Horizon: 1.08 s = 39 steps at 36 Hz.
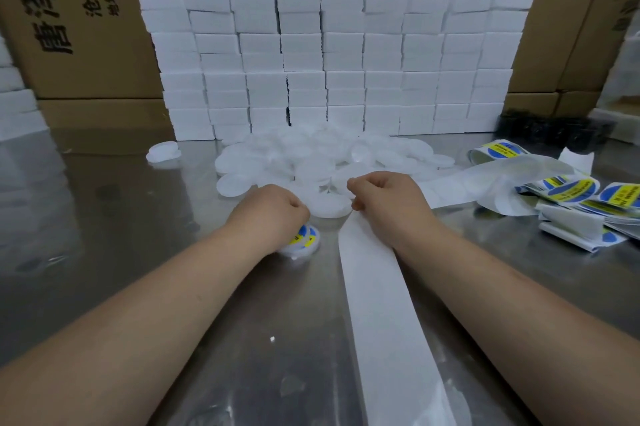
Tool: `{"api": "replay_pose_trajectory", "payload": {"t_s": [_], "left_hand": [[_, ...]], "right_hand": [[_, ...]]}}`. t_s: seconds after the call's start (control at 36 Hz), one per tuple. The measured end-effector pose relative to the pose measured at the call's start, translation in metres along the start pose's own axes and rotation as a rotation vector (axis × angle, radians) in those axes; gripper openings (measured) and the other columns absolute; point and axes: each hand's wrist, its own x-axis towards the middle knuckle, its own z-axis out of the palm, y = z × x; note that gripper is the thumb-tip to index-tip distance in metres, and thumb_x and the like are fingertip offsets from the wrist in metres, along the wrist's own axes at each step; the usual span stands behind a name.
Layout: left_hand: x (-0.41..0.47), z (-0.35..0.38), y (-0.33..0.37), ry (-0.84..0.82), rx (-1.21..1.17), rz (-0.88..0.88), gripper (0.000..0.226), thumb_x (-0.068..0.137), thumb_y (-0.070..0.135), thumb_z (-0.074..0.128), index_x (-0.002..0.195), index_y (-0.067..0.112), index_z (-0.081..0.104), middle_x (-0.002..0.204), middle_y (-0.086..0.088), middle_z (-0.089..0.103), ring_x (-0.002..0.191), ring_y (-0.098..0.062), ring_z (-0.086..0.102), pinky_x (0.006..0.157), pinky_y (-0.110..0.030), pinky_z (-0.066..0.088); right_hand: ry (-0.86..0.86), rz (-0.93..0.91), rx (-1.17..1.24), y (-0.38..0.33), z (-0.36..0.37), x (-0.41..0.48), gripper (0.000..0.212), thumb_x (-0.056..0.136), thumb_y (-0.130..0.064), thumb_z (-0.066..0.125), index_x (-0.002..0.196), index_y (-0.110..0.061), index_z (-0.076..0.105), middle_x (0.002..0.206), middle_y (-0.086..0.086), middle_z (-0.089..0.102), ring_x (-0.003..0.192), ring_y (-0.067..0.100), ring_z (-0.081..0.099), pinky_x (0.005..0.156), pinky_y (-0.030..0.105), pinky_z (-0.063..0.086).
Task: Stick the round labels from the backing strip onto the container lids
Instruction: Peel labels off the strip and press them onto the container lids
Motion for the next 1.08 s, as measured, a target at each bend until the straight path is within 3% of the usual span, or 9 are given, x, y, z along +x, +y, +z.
{"api": "replay_pose_trajectory", "payload": {"t_s": [0.17,0.31,0.61,0.72,0.81,0.89,0.94,1.0,1.08], "left_hand": [[-0.011,0.001,0.011,0.026,-0.006,0.195,0.036,0.085,0.031,0.050,0.119,0.035,0.059,0.131,0.009,0.052,0.120,-0.016,0.046,0.098,-0.030,0.038],[-0.016,0.007,0.013,-0.192,0.423,0.418,0.042,0.094,0.043,0.028,0.129,0.029,0.044,0.133,0.006,0.046,0.129,-0.019,0.033,0.111,-0.042,0.014],[-0.009,0.004,0.012,0.043,0.378,0.310,0.015,0.088,0.034,0.048,0.082,0.031,0.061,0.097,0.005,0.061,0.089,-0.018,0.048,0.105,-0.035,0.024],[-0.012,0.005,0.013,0.172,0.079,0.324,0.015,0.086,0.026,0.050,0.074,0.021,0.055,0.100,0.002,0.055,0.088,-0.018,0.050,0.083,-0.028,0.036],[-0.014,0.004,0.014,0.270,-0.174,0.332,0.013,0.082,0.021,0.053,0.069,0.018,0.053,0.108,0.008,0.051,0.092,-0.003,0.046,0.070,-0.016,0.029],[-0.019,0.002,0.016,0.295,-0.326,0.393,0.021,0.080,0.019,0.054,0.061,0.026,0.047,0.110,0.017,0.044,0.090,0.013,0.036,0.070,-0.001,0.028],[-0.022,0.002,0.018,0.298,-0.385,0.433,0.025,0.079,0.018,0.055,0.059,0.029,0.045,0.109,0.019,0.045,0.093,0.014,0.038,0.073,-0.008,0.032],[-0.025,0.002,0.018,0.300,-0.427,0.449,0.027,0.079,0.018,0.054,0.057,0.031,0.045,0.104,0.024,0.047,0.094,0.016,0.041,0.072,-0.011,0.033],[-0.025,0.001,0.017,0.292,-0.489,0.448,0.031,0.077,0.017,0.055,0.054,0.036,0.048,0.103,0.033,0.047,0.098,0.021,0.043,0.070,-0.015,0.035]], "right_hand": [[0.005,0.001,0.012,-0.001,0.001,0.002,0.023,0.086,-0.027,0.056,0.065,-0.022,0.063,0.060,-0.012,0.060,0.060,0.006,0.053,0.061,0.025,0.041],[-0.032,-0.010,-0.002,0.000,0.002,0.000,0.016,0.085,-0.016,0.055,0.071,-0.018,0.063,0.071,-0.008,0.061,0.074,0.010,0.057,0.069,0.024,0.043],[-0.013,-0.094,-0.126,0.000,0.002,-0.002,0.033,0.084,-0.001,0.045,0.103,-0.022,0.061,0.091,-0.011,0.055,0.085,0.007,0.050,0.075,0.018,0.035],[0.039,-0.144,-0.186,-0.001,-0.001,-0.003,0.047,0.081,-0.002,0.047,0.122,-0.023,0.053,0.124,-0.005,0.044,0.097,0.003,0.043,0.076,0.009,0.028],[0.101,-0.026,-0.140,-0.003,-0.005,-0.002,0.056,0.082,-0.009,0.053,0.136,-0.021,0.040,0.140,-0.001,0.036,0.109,0.015,0.050,0.082,0.021,0.038],[0.084,0.122,-0.019,-0.004,-0.013,0.000,0.058,0.084,-0.011,0.060,0.138,-0.013,0.038,0.114,-0.001,0.047,0.080,0.006,0.053,0.052,0.003,0.037],[0.036,0.214,0.106,-0.008,-0.017,0.000,0.033,0.082,-0.008,0.063,0.114,-0.007,0.055,0.088,0.002,0.050,0.056,0.003,0.047,0.032,0.007,0.031],[0.012,0.302,0.186,-0.012,-0.019,-0.001,0.011,0.079,-0.007,0.066,0.086,-0.005,0.058,0.074,0.006,0.056,0.052,0.010,0.053,0.039,0.013,0.039],[-0.128,0.455,0.428,-0.020,-0.017,-0.005,0.004,0.080,0.003,0.059,0.083,0.002,0.060,0.075,0.015,0.062,0.056,0.023,0.060,0.050,0.024,0.051]]}}
